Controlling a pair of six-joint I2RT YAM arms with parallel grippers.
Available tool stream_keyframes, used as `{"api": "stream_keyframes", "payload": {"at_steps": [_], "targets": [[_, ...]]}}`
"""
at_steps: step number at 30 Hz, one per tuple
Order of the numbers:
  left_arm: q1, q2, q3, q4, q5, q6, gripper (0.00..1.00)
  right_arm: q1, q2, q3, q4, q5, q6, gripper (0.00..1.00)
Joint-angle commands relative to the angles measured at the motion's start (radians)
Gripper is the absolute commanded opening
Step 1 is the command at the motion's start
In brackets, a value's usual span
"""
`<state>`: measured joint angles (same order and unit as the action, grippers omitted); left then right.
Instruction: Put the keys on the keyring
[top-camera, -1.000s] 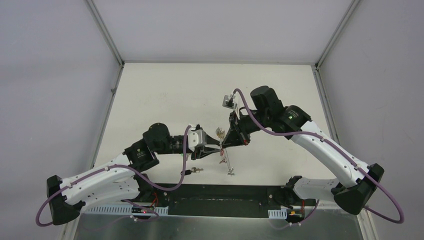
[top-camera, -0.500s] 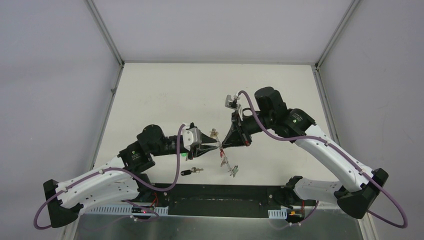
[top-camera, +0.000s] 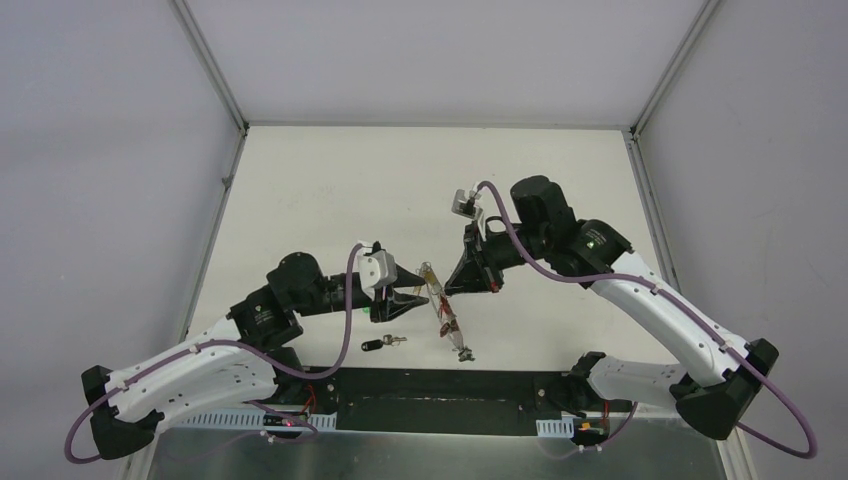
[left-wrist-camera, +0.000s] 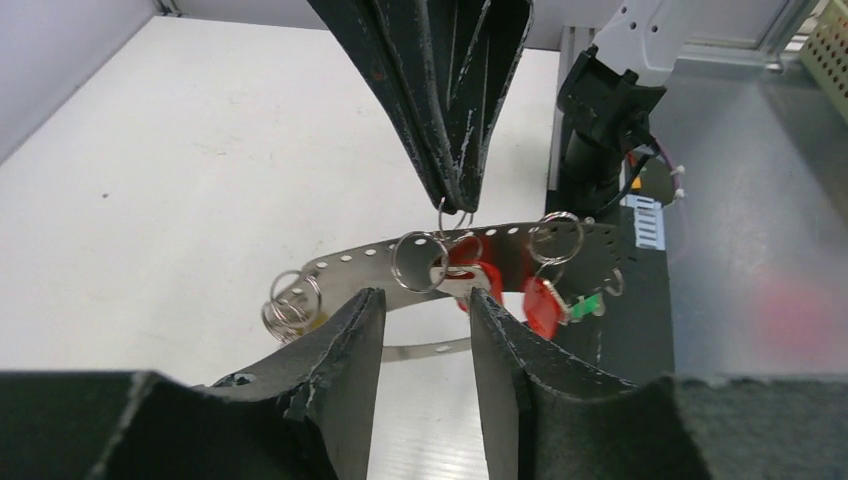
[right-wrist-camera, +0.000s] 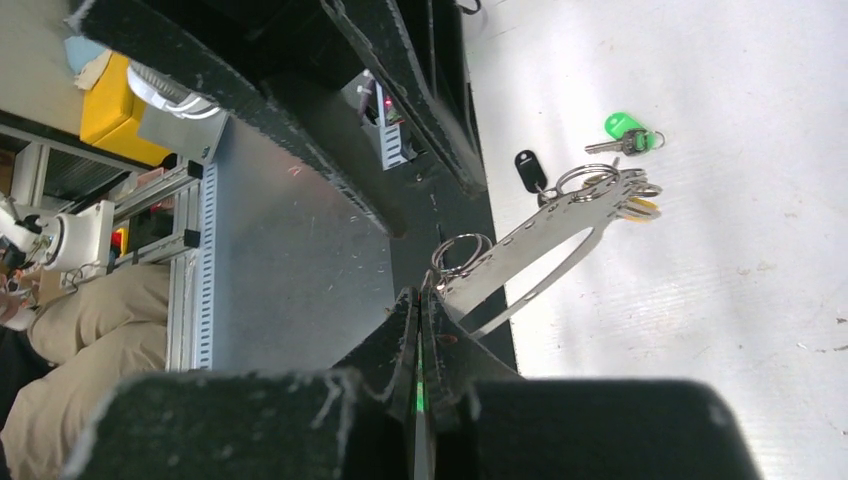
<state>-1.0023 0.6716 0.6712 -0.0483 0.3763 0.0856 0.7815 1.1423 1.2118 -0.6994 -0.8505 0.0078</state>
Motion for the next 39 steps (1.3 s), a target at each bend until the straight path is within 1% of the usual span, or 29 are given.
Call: {"api": "stream_keyframes", "payload": {"at_steps": [1, 6, 10, 12, 15, 18, 21, 22, 23, 24, 26, 28, 30, 33, 36, 39], "targets": [[-0.010, -0.009, -0.014, 0.002, -0.014, -0.157, 0.40, 0.001, -0.039, -0.013, 0.065, 0.079, 0.063, 0.00], [-0.009, 0.006, -0.028, -0.031, -0.101, -0.323, 0.43, -0.001, -0.023, -0.073, 0.072, 0.249, 0.126, 0.00], [-0.010, 0.013, -0.036, -0.075, -0.173, -0.444, 0.50, -0.006, 0.039, -0.094, 0.023, 0.419, 0.149, 0.00], [-0.009, 0.009, -0.042, -0.081, -0.175, -0.471, 0.58, -0.005, 0.098, -0.086, -0.017, 0.489, 0.148, 0.00], [-0.009, -0.010, -0.059, -0.070, -0.185, -0.486, 0.65, -0.007, 0.223, -0.054, -0.039, 0.556, 0.145, 0.00], [-0.010, -0.034, -0.076, -0.053, -0.228, -0.503, 0.71, -0.007, 0.349, 0.020, -0.038, 0.587, 0.147, 0.00], [-0.009, -0.049, -0.093, -0.042, -0.272, -0.522, 0.77, -0.007, 0.487, 0.132, -0.041, 0.569, 0.159, 0.00], [-0.009, -0.052, -0.095, -0.043, -0.293, -0.535, 0.81, -0.007, 0.529, 0.186, -0.051, 0.537, 0.155, 0.06], [-0.010, -0.055, -0.100, -0.044, -0.312, -0.550, 0.84, -0.007, 0.560, 0.207, -0.055, 0.496, 0.146, 0.16], [-0.009, -0.060, -0.106, -0.045, -0.332, -0.566, 0.88, -0.007, 0.581, 0.235, -0.050, 0.470, 0.143, 0.27], [-0.009, -0.075, -0.123, -0.051, -0.381, -0.613, 0.98, -0.012, 0.581, 0.232, -0.013, 0.461, 0.158, 0.50], [-0.009, -0.097, -0.140, -0.075, -0.448, -0.685, 0.99, -0.030, 0.538, 0.184, 0.049, 0.470, 0.190, 0.70], [-0.009, -0.122, -0.155, -0.119, -0.519, -0.759, 0.99, -0.056, 0.474, 0.111, 0.113, 0.476, 0.218, 0.83], [-0.009, -0.156, -0.176, -0.171, -0.577, -0.827, 0.99, -0.103, 0.391, 0.008, 0.168, 0.471, 0.239, 0.87], [-0.007, -0.158, -0.180, -0.205, -0.608, -0.861, 0.99, -0.154, 0.337, -0.080, 0.169, 0.472, 0.250, 0.87], [-0.008, -0.119, -0.153, -0.243, -0.620, -0.862, 0.99, -0.202, 0.311, -0.160, 0.169, 0.471, 0.277, 0.86]]}}
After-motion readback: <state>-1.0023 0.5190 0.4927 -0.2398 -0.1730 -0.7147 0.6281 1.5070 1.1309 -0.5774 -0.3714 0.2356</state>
